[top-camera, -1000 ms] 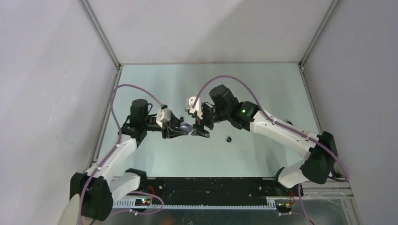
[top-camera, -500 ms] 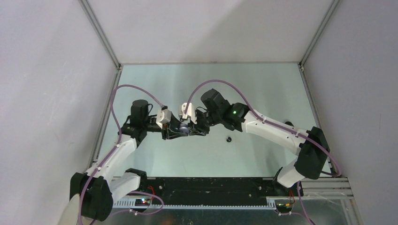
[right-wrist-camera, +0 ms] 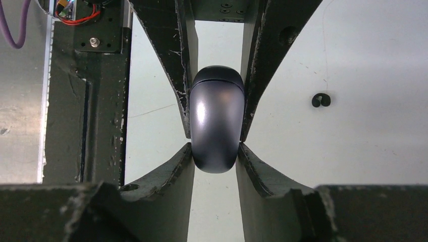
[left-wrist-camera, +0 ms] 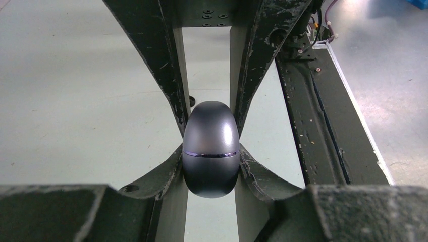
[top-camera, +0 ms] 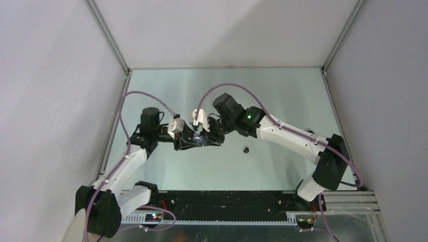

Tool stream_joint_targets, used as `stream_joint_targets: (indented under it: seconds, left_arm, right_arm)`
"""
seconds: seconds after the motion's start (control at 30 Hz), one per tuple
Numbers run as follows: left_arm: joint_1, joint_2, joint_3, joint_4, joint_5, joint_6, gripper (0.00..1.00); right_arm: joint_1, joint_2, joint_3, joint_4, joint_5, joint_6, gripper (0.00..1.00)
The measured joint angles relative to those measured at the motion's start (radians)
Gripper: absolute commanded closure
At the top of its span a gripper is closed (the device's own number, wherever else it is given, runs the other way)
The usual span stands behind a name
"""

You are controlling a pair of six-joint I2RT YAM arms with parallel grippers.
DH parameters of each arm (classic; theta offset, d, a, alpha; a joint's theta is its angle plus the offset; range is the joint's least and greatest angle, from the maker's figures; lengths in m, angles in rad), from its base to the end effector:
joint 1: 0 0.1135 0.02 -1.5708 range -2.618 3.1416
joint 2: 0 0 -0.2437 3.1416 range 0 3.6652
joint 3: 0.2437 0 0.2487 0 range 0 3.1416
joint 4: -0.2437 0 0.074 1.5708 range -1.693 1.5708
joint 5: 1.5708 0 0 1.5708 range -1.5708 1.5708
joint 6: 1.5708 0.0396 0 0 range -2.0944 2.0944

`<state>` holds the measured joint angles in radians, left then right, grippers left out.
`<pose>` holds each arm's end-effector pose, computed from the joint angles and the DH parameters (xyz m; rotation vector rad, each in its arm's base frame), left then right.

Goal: Insert the wireless bluetooth earbuds into the charging case
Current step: Close the charging case, then place the charging case at the center of the board.

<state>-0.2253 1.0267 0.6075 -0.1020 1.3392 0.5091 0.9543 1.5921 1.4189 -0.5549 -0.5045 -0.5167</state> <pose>0.1968 -0.0847 0.2372 1.3112 1.2813 -1.1696 0.1893 0.3002 0.3024 -1.7426 1.5293 0.8035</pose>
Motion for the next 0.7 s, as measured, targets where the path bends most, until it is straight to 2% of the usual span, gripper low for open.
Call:
stream_joint_targets:
  seconds: [0.27, 0.43, 0.63, 0.7]
  left_arm:
    - [0.000, -0.002, 0.000, -0.016, -0.002, 0.015, 0.97]
    - [0.000, -0.002, 0.000, -0.018, 0.000, 0.015, 0.96]
    - [0.000, -0.004, 0.000, -0.023, -0.004, 0.017, 0.81]
    - [0.001, -0.008, 0.000, -0.026, -0.006, 0.019, 0.75]
  right_arm:
    - [0.012, 0.011, 0.022, -0.034, 0.003, 0.016, 0.52]
    - [0.013, 0.014, 0.029, -0.039, 0.013, 0.020, 0.65]
    - [0.021, 0.024, 0.044, -0.048, 0.046, 0.038, 0.85]
    - [0.025, 0.028, 0.052, -0.056, 0.054, 0.039, 0.88]
